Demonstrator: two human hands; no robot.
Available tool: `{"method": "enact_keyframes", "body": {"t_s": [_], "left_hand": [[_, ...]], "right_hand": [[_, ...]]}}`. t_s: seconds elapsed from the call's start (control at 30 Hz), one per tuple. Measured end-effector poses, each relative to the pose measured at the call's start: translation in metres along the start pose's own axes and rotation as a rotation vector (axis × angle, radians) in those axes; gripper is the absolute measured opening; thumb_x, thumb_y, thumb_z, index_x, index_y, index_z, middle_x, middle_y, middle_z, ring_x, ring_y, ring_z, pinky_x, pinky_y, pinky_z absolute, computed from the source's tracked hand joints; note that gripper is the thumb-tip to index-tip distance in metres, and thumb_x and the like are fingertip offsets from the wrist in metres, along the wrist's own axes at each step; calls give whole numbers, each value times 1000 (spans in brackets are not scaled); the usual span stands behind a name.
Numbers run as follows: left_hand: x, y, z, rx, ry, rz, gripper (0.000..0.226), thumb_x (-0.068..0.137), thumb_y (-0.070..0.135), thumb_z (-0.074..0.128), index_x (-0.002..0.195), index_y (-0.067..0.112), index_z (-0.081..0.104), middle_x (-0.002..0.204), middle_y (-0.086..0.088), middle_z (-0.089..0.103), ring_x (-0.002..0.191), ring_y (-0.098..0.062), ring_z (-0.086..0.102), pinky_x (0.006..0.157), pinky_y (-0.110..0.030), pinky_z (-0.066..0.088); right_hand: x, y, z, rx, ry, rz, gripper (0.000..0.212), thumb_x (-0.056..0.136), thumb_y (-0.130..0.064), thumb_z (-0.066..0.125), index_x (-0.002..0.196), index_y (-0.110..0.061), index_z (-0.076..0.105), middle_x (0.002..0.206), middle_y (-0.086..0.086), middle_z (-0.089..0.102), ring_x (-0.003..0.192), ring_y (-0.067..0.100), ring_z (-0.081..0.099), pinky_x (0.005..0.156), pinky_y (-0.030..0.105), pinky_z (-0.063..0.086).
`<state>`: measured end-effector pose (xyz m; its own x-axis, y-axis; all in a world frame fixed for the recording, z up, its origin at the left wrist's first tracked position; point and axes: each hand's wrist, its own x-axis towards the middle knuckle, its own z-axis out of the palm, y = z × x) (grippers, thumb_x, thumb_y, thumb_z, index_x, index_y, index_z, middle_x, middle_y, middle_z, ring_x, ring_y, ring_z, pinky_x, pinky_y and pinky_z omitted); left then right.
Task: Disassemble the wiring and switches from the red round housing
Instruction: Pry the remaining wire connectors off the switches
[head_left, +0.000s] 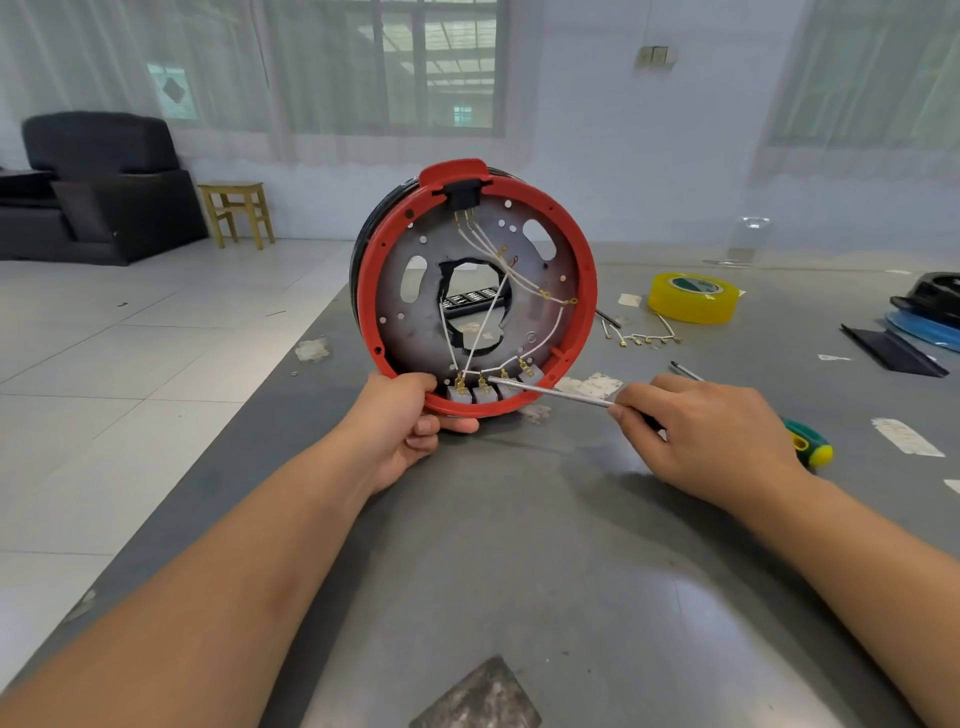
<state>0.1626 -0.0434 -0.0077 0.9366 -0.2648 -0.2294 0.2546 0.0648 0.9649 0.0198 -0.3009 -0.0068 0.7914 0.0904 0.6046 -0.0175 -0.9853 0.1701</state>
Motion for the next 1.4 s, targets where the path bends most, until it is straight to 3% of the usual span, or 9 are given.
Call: {"method": "enact_keyframes", "body": {"t_s": [0.27,0.4,0.53,0.63,0.8,0.93,1.03,1.17,1.4], "left_hand": [[-1,-2,1,60,-19,33,14,108,9,36,122,10,33,88,-38,73,27,-10,32,36,-20,21],[2,-4,0,69,-38,37,18,110,10,36,127,9,34,88,-38,73,27,-10,32,36,-21,22],[4,-5,0,67,-53,40,7,111,11,36,117,10,34,87,-38,73,27,-10,28,34,-20,23],[6,-6,0,62,-54,42,3,111,12,37,114,12,35,86,-37,73,27,-10,28,33,-20,24],[6,-7,0,63,-49,57,14,112,12,36,125,9,37,86,-38,73,27,-10,30,34,-19,25],[4,-7,1,65,-37,68,25,112,12,36,137,5,35,87,-40,71,26,-10,34,34,-19,22],[2,-7,2,59,-41,70,19,112,11,37,131,7,36,87,-41,71,26,-10,33,35,-19,22],[1,-5,2,55,-56,68,10,113,12,36,122,11,38,87,-39,72,27,-9,31,34,-19,24],[2,-5,2,54,-53,56,12,113,13,37,124,9,39,86,-39,72,27,-9,30,33,-19,24]], "right_hand": [[1,-5,0,9,-24,-87,35,103,-52,36,97,-39,68,77,-15,63,64,14,62,43,23,44],[1,-6,1,20,-17,-74,35,102,-53,38,95,-39,69,76,-14,64,62,14,61,42,17,31],[0,-7,2,43,-35,-58,32,102,-52,40,96,-38,68,76,-13,64,64,15,62,44,24,43],[0,-8,1,53,-40,-52,35,101,-53,37,94,-38,68,74,-14,63,62,13,59,42,22,41],[1,-8,1,63,-72,-49,38,100,-55,34,93,-38,68,74,-14,65,59,11,51,43,19,33],[0,-5,2,96,-117,-32,39,100,-56,33,96,-38,67,80,-14,68,69,14,61,48,25,45],[1,-5,1,105,-172,-24,38,100,-57,33,99,-39,66,79,-14,67,70,12,61,53,29,53],[1,-6,1,85,-193,-22,37,101,-58,33,100,-39,65,79,-14,66,70,13,61,55,32,55],[0,-6,1,77,-144,-16,41,100,-57,30,97,-36,66,80,-13,68,71,17,63,54,32,54]]}}
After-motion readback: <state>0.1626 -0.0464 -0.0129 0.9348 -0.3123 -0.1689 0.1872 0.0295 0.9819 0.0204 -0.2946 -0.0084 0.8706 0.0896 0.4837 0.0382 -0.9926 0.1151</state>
